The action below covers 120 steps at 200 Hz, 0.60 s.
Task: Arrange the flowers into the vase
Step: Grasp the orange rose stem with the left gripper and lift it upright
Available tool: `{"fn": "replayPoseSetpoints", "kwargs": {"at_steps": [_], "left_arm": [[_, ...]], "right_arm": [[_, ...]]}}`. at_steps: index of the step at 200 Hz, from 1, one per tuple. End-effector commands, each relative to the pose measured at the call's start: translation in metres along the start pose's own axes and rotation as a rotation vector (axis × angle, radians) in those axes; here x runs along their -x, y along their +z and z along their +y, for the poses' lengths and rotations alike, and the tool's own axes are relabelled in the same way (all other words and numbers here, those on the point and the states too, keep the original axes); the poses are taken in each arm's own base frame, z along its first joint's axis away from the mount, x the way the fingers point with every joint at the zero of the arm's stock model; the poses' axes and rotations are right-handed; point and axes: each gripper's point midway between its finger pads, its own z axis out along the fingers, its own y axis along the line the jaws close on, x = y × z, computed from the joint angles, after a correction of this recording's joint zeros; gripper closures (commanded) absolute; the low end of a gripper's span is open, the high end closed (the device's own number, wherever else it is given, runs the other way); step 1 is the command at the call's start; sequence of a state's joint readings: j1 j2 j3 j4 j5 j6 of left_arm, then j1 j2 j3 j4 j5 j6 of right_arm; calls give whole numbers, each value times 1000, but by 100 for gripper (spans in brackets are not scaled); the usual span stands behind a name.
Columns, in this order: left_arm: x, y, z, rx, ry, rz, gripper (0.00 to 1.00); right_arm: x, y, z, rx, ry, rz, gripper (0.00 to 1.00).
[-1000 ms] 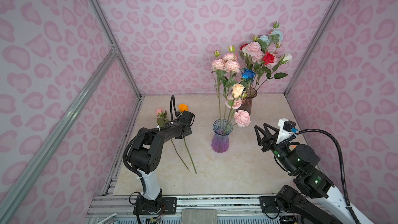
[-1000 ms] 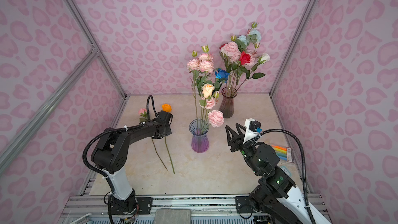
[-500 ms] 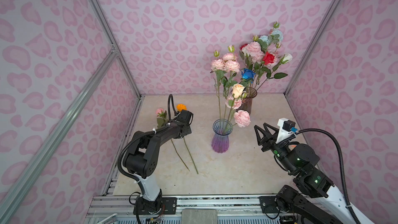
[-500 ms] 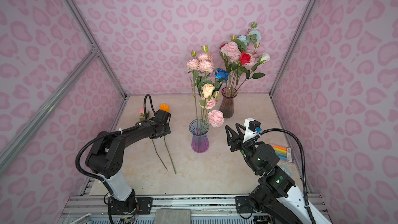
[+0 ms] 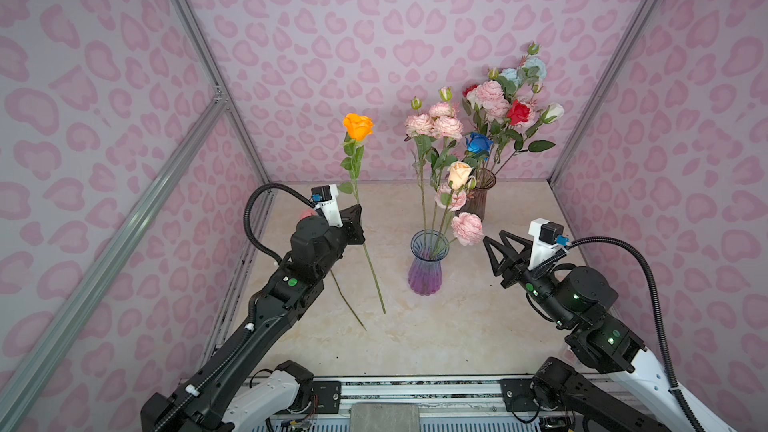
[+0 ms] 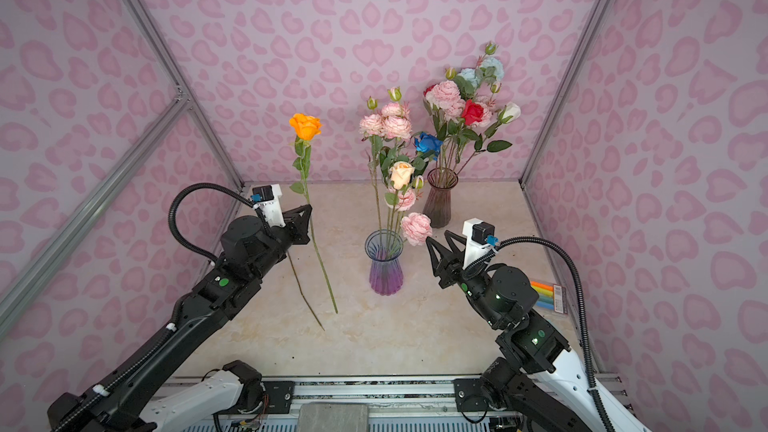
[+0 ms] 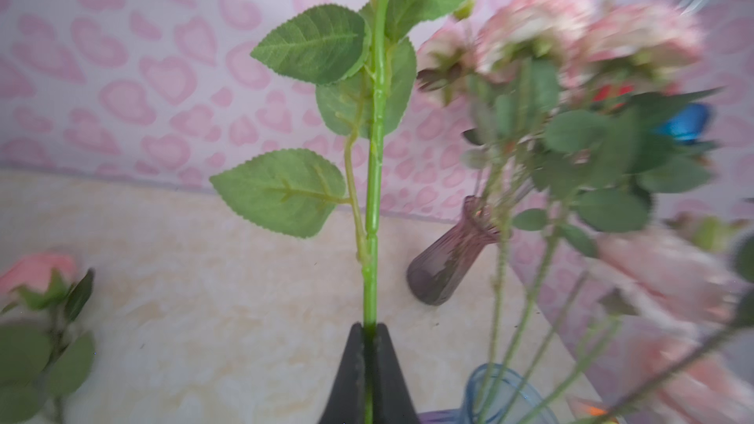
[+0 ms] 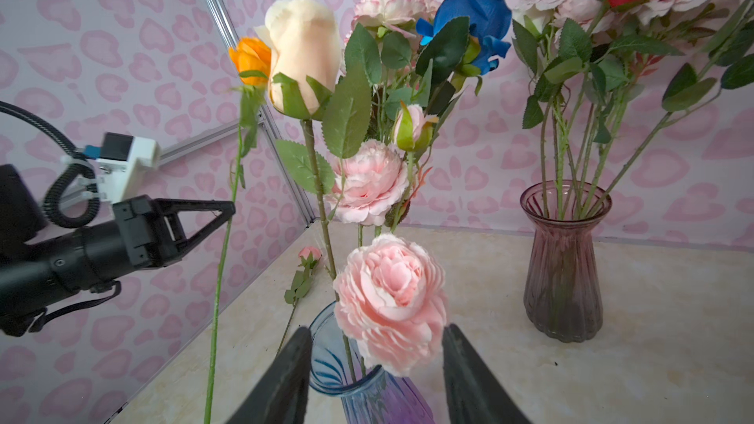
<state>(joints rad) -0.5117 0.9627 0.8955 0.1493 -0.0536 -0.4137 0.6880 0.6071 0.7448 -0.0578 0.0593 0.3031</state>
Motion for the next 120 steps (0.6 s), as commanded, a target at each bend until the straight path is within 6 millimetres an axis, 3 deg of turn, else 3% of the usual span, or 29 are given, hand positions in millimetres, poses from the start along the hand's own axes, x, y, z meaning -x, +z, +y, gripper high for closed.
{"fn": "replayPoseSetpoints", "kwargs": {"at_steps": [1,24,51,78,120], "left_arm": [[75,-28,-54,-223,73,-311,97],[101,-36,-86,-340,109,-372,97],[107,-40,-121,-476,121,-372,97],[105,-41,-150,-577,106,-350,97],[83,-39,-182,-683,91,-288,97]], "right_arm": [[7,2,5,19,9,-19,48],[12,5,21,99,5,-21,48],[23,6,59,246,-53,2,48],[29,9,99,336,-152,47,46],[28,39,137,373,-237,126,41]]}}
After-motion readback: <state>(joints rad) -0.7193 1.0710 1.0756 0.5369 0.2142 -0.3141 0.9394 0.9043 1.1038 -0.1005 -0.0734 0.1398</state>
